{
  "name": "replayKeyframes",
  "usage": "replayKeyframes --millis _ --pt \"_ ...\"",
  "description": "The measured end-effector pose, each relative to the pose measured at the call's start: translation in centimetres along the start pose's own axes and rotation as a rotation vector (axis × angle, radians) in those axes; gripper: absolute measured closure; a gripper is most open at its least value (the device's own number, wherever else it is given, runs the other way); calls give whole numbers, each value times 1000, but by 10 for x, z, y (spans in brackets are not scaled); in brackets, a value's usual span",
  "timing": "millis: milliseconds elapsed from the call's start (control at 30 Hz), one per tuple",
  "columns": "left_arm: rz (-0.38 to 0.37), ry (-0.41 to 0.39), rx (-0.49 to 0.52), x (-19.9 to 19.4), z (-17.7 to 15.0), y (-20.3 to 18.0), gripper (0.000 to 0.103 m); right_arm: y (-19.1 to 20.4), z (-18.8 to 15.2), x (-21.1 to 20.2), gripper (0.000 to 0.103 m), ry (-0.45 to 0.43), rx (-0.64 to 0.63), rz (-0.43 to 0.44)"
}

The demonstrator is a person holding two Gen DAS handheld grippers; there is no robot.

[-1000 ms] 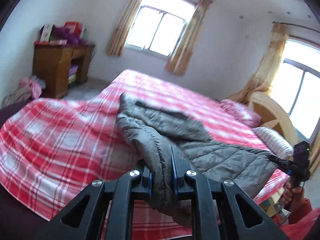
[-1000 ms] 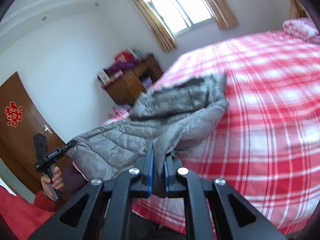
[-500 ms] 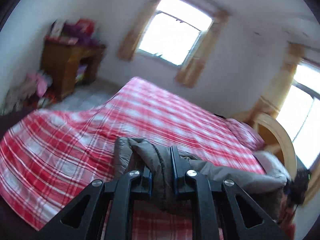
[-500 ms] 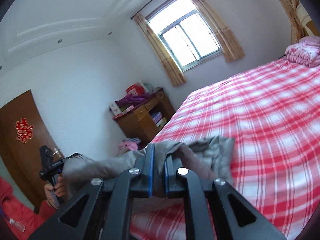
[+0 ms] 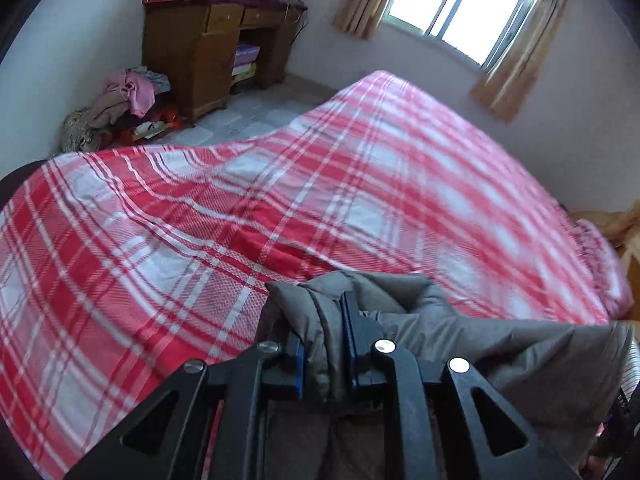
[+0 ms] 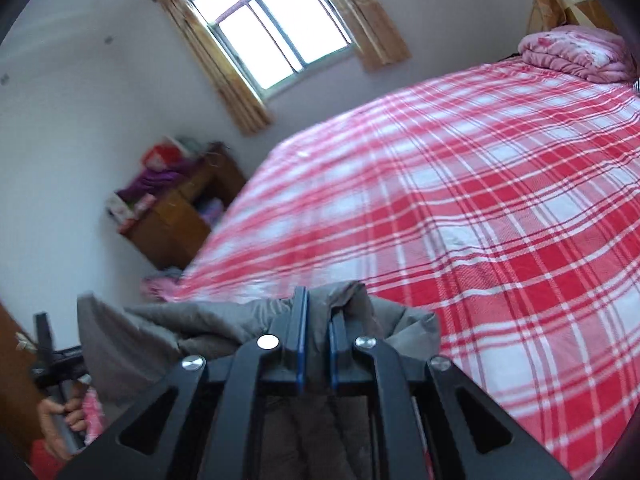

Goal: Fold large clothes

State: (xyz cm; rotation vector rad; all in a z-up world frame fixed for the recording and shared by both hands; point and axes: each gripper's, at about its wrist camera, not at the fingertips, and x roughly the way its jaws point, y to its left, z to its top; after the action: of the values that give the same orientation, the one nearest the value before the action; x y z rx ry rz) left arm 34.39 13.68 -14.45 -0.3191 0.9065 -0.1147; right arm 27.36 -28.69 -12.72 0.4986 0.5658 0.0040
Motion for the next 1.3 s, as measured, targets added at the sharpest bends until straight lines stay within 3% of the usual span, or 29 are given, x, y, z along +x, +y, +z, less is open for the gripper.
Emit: replayKeyframes --millis 67,133,233,267,333,367,400,467,533,633,667,700,733,833,933,1033,1167,1300 --pt "-47 50 -56 19 2 12 86 -7 -6 24 91 16 0 -44" --pt "-158 136 -157 33 7 30 85 -17 -13 42 89 31 7 -80" --pt "-352 188 -282 29 17 58 74 -36 -20 59 87 75 57 -73" --pt "-382 182 -306 24 20 65 67 -44 -21 62 85 86 88 -54" --pt "-357 123 -309 1 30 78 40 -56 -22 61 81 101 152 -4" --pt "-325 88 -299 -11 34 82 21 -59 -21 59 75 102 172 15" --pt "-291 44 -285 -26 38 86 17 -62 -20 54 69 99 191 39" --pt "-237 2 -248 -48 41 87 17 -62 -17 39 31 85 207 63" --pt "-163 -19 -174 -65 38 78 17 -60 -9 10 19 31 190 33" --pt "-41 -51 11 -81 16 40 17 -47 6 -44 21 -61 123 -27" --pt "-20 -60 87 -86 3 21 17 -41 10 -58 32 -81 91 -55" --pt "-25 -66 159 -90 -11 0 17 -28 13 -76 41 -102 37 -66" --pt "-45 -71 217 -92 -25 -21 17 -10 13 -87 56 -100 -19 -62" --pt "-120 -78 291 -85 -61 -77 17 52 -2 -85 72 -47 -167 17" --pt "-141 -67 334 -71 -81 -121 17 114 -26 -55 73 11 -310 42" --pt "-130 -98 353 -54 -82 -140 17 141 -38 -11 73 68 -330 60" --pt "-16 -119 372 -27 -72 -136 17 138 -50 57 80 190 -363 -26" --pt "73 -83 320 16 -58 -100 17 111 -58 92 81 214 -363 -104"
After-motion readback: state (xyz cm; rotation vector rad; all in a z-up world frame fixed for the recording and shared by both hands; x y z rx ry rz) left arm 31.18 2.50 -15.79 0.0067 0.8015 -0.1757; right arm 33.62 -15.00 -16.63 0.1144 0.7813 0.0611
